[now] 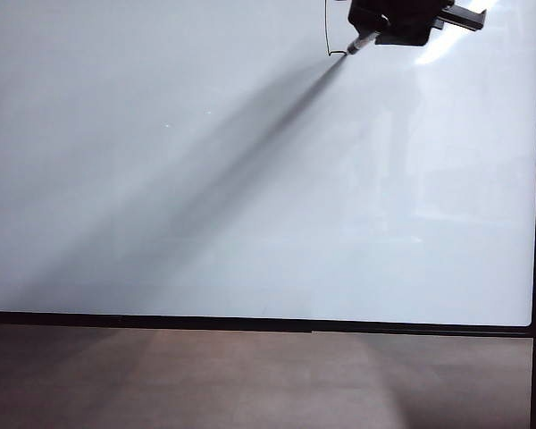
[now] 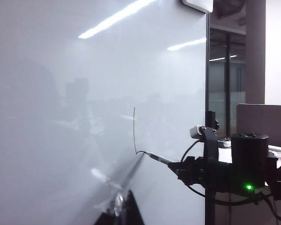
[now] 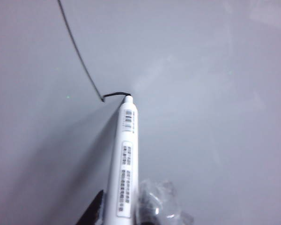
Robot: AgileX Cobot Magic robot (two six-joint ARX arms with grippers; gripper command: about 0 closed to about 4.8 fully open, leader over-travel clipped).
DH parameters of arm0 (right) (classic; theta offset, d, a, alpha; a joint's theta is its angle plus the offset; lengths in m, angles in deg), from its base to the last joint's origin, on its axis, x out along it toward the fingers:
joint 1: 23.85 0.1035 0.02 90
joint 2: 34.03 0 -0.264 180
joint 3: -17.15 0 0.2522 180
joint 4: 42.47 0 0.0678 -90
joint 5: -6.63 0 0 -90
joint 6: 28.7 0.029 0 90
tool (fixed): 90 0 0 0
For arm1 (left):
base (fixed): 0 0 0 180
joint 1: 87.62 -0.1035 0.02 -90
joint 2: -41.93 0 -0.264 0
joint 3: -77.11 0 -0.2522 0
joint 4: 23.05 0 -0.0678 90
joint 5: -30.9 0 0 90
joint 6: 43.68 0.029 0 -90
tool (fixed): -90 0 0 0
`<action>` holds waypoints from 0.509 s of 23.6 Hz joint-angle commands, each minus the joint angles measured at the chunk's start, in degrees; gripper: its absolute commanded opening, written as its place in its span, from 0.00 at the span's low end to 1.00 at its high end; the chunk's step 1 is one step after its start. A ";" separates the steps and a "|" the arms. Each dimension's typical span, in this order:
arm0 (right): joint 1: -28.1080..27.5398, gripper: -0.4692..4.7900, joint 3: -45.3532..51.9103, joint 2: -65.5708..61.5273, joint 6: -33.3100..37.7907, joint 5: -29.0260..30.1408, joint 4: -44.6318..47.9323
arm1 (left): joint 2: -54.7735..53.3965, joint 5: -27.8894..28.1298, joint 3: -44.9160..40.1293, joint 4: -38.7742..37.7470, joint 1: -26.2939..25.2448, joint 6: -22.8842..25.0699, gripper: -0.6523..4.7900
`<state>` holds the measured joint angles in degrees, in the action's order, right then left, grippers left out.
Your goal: Reach to the right to find the marker pen, pick it up, and write the number 8 on the whiteboard.
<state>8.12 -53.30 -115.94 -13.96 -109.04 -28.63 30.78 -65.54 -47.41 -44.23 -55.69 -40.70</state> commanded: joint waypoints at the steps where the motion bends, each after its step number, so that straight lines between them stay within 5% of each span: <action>1: -1.31 0.08 0.66 1.16 0.28 -1.73 1.01 | -0.09 -0.20 0.46 0.42 0.00 0.00 0.11; 12: -5.90 0.08 3.17 6.23 0.20 1.81 1.20 | -0.09 -0.22 0.46 0.44 0.00 0.00 0.11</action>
<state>2.28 -49.82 -110.22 -13.94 -108.76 -28.68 30.75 -65.54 -47.41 -44.36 -55.69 -40.70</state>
